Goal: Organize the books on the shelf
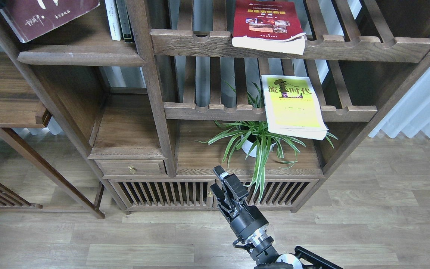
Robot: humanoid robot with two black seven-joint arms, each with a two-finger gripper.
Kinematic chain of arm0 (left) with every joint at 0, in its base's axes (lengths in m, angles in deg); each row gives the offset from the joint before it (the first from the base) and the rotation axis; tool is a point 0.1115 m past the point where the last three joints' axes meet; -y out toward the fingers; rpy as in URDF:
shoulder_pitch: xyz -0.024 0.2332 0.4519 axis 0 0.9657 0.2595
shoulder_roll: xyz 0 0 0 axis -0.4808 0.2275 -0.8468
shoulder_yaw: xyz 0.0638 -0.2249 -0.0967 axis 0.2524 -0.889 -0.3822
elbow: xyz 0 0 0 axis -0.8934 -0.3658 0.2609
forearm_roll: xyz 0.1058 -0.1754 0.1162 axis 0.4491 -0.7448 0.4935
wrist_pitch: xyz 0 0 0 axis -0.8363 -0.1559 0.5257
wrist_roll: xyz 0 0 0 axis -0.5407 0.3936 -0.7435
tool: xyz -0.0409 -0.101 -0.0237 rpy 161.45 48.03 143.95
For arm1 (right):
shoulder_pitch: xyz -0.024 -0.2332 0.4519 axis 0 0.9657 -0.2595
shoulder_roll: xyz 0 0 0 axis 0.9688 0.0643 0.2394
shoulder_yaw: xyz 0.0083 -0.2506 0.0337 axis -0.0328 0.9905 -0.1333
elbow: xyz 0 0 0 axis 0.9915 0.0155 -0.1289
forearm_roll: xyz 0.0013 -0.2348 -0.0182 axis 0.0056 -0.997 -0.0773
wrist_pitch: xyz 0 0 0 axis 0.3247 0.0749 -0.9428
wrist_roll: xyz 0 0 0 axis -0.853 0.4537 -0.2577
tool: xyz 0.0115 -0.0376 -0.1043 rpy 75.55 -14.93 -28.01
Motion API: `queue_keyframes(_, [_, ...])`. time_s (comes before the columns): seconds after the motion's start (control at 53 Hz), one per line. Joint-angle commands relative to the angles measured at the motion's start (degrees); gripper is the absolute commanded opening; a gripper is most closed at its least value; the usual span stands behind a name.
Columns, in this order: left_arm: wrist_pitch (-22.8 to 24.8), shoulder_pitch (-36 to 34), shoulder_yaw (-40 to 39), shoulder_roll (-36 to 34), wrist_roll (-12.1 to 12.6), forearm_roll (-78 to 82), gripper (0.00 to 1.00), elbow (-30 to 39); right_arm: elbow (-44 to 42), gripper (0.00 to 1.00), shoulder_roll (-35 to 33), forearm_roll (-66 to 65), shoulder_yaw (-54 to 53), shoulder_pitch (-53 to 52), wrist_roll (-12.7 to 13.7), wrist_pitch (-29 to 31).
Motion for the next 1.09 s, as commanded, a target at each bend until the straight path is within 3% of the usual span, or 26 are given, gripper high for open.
queue_keyframes(0.0, [-4.50,-0.01,0.37,1.23,-2.81,3.93,0.00,-0.86,0.08,0.92,0.00,0.15,0.59,0.00,0.00,0.00])
queue_keyframes(0.189, [-11.01,-0.54,1.07,3.87,-4.39,7.27,0.00,-1.12,0.00,0.92,0.00,0.16,0.85,0.00,0.00,0.00])
queue_keyframes(0.453, [-19.70,-4.84,2.74,15.29,-6.50,16.32,0.00,-5.78,0.17,0.92,0.00,0.24,1.91,0.09,-0.17,0.00])
queue_keyframes(0.68, [-21.73,-9.94,5.55,16.35,-9.76,18.43,0.00,-11.41,0.17,0.92,0.00,0.42,2.61,0.18,-0.44,0.00])
queue_keyframes(0.793, [-21.82,-10.64,5.82,16.00,-10.81,18.43,0.00,-12.73,0.08,0.92,0.00,0.42,2.61,0.27,-0.52,0.00])
queue_keyframes(1.076, [-21.91,-11.69,8.01,16.61,-16.08,18.87,0.00,-18.43,0.08,0.92,0.00,0.60,2.61,0.27,-0.52,0.00])
